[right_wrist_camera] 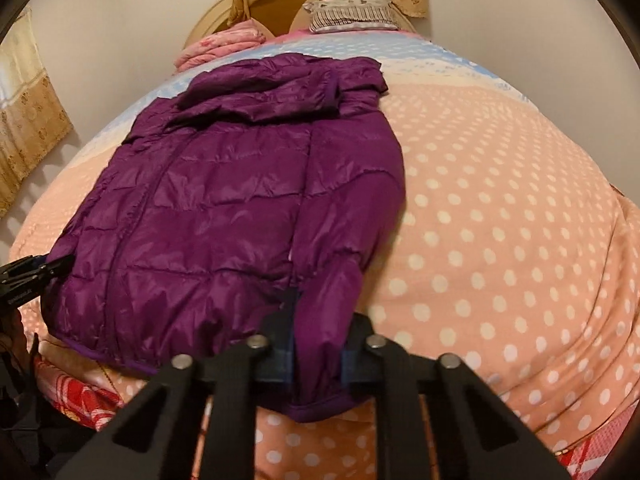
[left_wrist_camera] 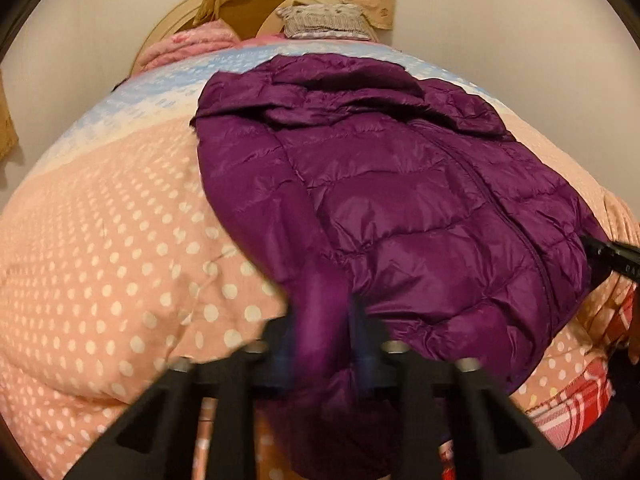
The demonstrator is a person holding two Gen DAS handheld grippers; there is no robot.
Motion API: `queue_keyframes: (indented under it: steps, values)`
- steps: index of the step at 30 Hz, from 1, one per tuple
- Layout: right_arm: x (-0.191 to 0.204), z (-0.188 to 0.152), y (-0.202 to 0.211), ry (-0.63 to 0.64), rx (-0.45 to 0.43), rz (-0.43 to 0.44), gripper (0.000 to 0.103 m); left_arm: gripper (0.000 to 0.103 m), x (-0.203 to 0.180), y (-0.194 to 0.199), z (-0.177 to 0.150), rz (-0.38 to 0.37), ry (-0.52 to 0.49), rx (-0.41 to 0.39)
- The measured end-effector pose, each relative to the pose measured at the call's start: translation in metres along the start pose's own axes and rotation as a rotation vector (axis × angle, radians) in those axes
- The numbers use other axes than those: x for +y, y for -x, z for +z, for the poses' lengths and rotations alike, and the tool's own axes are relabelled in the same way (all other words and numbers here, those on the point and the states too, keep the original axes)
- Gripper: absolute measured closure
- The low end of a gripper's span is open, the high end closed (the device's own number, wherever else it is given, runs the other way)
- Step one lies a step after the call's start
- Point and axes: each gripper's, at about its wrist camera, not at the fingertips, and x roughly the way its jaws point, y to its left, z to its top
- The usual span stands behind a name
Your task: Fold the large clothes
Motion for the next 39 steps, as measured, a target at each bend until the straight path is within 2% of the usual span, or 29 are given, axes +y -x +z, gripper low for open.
queue_keyframes:
  steps: [3,7,9,12,15,19,21,24,29,32,34,36,39]
  values:
    - [0.001,-0.001,0.012,-0.013,-0.034,0.028,0.091,0.094,0.009,0.012,0.004,-0.024,0.018,-0.015]
    - [0.001,0.003,0.038,-0.029,-0.093,0.097,0.093,0.097,0.021,0.042,0.011,-0.044,0.013,-0.083]
    - [0.001,0.009,0.052,-0.030,-0.129,0.125,0.093,0.098,0.028,0.059,0.016,-0.077,0.029,-0.114]
    - [0.005,0.016,0.082,-0.021,-0.191,0.163,0.094,0.098,0.035,0.091,0.025,-0.130,0.046,-0.176]
    - [0.011,0.024,0.122,0.010,-0.276,0.188,0.094,0.099,0.037,0.130,0.031,-0.159,0.021,-0.252]
    - [0.020,0.032,0.177,0.054,-0.407,0.201,0.094,0.099,0.030,0.181,0.037,-0.133,-0.038,-0.376]
    - [0.020,0.037,0.187,0.057,-0.453,0.198,0.094,0.098,0.029,0.191,0.041,-0.119,-0.054,-0.408]
    - [0.018,0.058,0.169,0.041,-0.478,0.186,0.094,0.098,0.032,0.172,0.053,-0.084,-0.076,-0.413]
    - [0.009,0.113,0.100,-0.049,-0.473,0.168,0.094,0.098,0.050,0.099,0.097,-0.046,-0.038,-0.385]
    - [0.003,0.136,0.073,-0.082,-0.462,0.159,0.094,0.098,0.066,0.061,0.124,-0.060,0.025,-0.364]
    - [0.003,0.155,0.054,-0.081,-0.459,0.119,0.094,0.094,0.076,0.043,0.140,-0.052,0.065,-0.354]
    - [-0.001,0.167,0.040,-0.094,-0.451,0.102,0.094,0.094,0.084,0.025,0.157,-0.074,0.114,-0.346]
    - [-0.005,0.186,0.012,-0.118,-0.421,0.073,0.094,0.094,0.088,-0.002,0.176,-0.032,0.122,-0.301]
